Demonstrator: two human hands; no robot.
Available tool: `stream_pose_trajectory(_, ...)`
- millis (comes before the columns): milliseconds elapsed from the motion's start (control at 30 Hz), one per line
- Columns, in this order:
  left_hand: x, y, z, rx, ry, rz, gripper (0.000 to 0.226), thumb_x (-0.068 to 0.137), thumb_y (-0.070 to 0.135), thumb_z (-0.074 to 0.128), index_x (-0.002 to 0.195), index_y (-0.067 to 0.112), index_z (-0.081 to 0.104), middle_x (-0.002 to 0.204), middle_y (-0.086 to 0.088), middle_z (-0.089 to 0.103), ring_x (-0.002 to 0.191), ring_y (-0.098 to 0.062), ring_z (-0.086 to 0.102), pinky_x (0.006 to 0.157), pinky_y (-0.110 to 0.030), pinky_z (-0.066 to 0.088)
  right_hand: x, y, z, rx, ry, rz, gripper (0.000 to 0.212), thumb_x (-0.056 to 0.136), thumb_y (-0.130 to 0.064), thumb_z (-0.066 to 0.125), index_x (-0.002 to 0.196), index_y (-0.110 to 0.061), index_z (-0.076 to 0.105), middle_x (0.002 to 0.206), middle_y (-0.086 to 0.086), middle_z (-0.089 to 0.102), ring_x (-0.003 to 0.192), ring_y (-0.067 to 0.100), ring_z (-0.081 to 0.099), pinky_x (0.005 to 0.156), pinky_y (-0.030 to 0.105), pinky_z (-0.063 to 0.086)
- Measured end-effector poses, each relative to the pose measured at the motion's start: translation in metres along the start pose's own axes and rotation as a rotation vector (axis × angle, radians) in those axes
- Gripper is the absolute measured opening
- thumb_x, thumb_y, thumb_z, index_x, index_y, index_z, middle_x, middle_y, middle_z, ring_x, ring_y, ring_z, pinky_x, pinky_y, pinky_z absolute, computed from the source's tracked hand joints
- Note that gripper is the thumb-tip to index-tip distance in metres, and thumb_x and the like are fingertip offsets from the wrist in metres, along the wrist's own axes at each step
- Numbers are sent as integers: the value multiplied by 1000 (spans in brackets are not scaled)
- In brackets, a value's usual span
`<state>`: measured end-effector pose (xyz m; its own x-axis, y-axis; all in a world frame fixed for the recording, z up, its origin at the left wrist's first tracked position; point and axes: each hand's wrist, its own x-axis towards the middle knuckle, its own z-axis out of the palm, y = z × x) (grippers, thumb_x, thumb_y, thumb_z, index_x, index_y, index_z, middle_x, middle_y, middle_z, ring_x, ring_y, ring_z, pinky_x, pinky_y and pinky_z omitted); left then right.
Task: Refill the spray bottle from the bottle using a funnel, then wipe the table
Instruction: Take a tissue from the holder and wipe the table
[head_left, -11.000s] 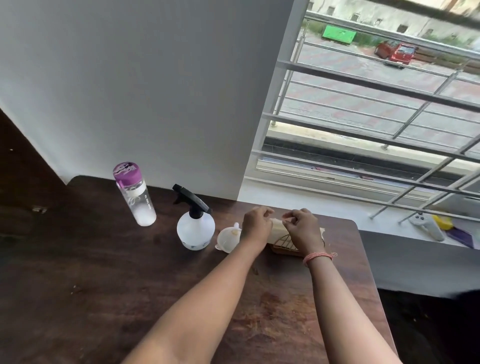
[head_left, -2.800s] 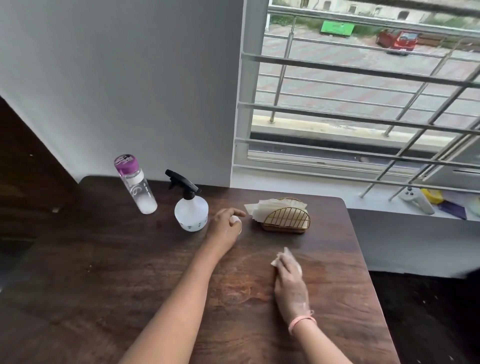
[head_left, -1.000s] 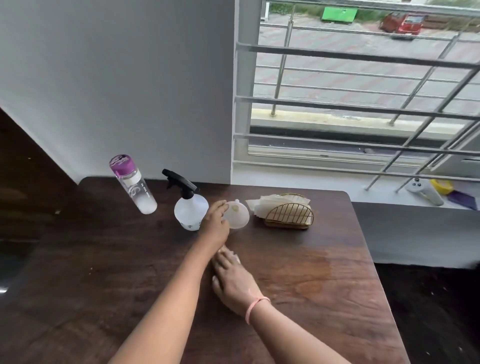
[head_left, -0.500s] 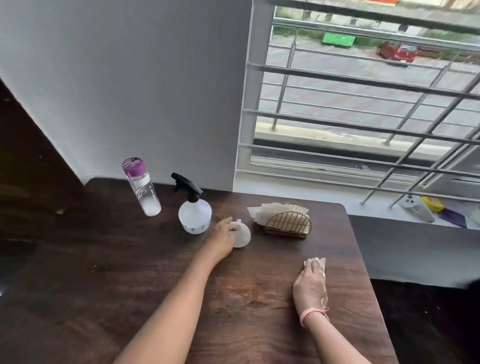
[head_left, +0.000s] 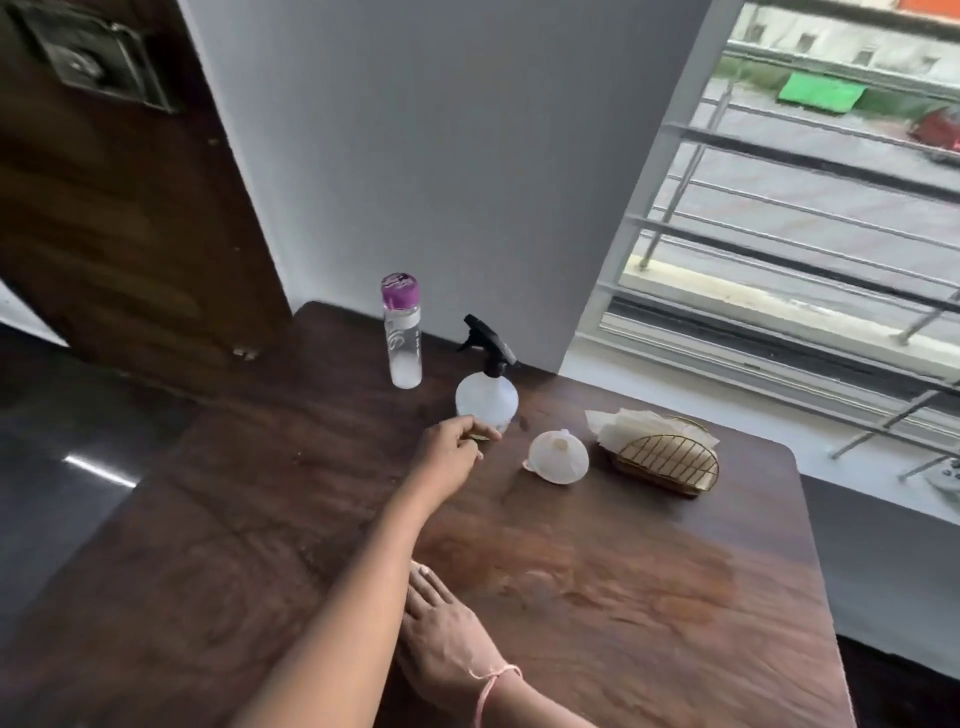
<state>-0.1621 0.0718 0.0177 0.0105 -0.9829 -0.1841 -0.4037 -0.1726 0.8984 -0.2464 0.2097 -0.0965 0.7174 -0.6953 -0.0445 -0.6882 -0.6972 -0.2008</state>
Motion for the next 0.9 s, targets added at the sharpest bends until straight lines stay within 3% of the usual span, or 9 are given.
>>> stream_pose_trajectory(67,-3,-8,-16,16,71,-17,39,82,-4,45,88,24,71,86,16,68,70,-7,63,59,-9,41,0,10,-3,-48,15,23,51,88,-38,46,137,-25,47,146,-4,45,136,14,41,108,35,38)
stream_pose_trajectory(133,-7,-18,-34,57,153,-43,38,81,-3,47,92,23,72,77,18,62,61,-2,54,54,-6,37,5,25,-8,-33,60,139,52,91,-35,46,142,-25,41,151,-5,38,139,15,36,113,37,26)
stream_pose_trajectory(300,-15,-52,-70,76,270,-66,35,80,0,50,98,22,69,99,7,63,77,-6,55,77,-12,41,30,45,-10,0,122,490,55,88,-21,34,142,-13,43,150,4,40,140,20,34,113,36,12)
stream_pose_trajectory(400,-21,-75,-92,70,310,-94,32,82,3,51,99,25,69,102,8,64,85,-8,55,80,-14,39,51,17,1,11,126,399,59,85,-14,40,143,-10,41,152,7,32,142,19,30,114,37,11)
stream_pose_trajectory(500,-27,-97,-117,69,371,-136,31,83,4,53,99,25,69,106,8,64,89,-7,56,80,-13,38,71,-36,10,60,96,95,55,92,-28,43,144,-12,40,152,2,32,141,19,32,113,41,15)
stream_pose_trajectory(633,-31,-119,-149,51,453,-175,29,84,4,54,101,23,69,109,6,66,97,-10,58,82,-12,37,85,-83,17,109,65,-109,43,86,-31,47,128,-29,57,135,-6,51,123,19,52,105,36,40)
stream_pose_trajectory(733,-31,-136,-167,35,514,-200,28,85,6,55,102,24,68,115,3,66,104,-16,60,87,-20,41,99,-70,15,144,136,-101,33,85,-22,60,116,-33,62,103,-8,48,96,15,48,90,23,42)
stream_pose_trajectory(833,-26,-153,-176,11,579,-215,28,86,6,54,104,22,68,117,1,65,108,-17,59,89,-21,40,117,-32,-1,164,145,24,28,91,-20,51,114,-30,62,102,-8,55,92,19,48,86,28,44)
stream_pose_trajectory(900,-21,-159,-178,6,633,-188,28,85,5,55,103,21,68,114,1,66,109,-15,59,92,-19,39,125,-3,-12,102,176,162,18,91,-32,51,103,-30,65,100,-10,58,92,20,49,83,35,46)
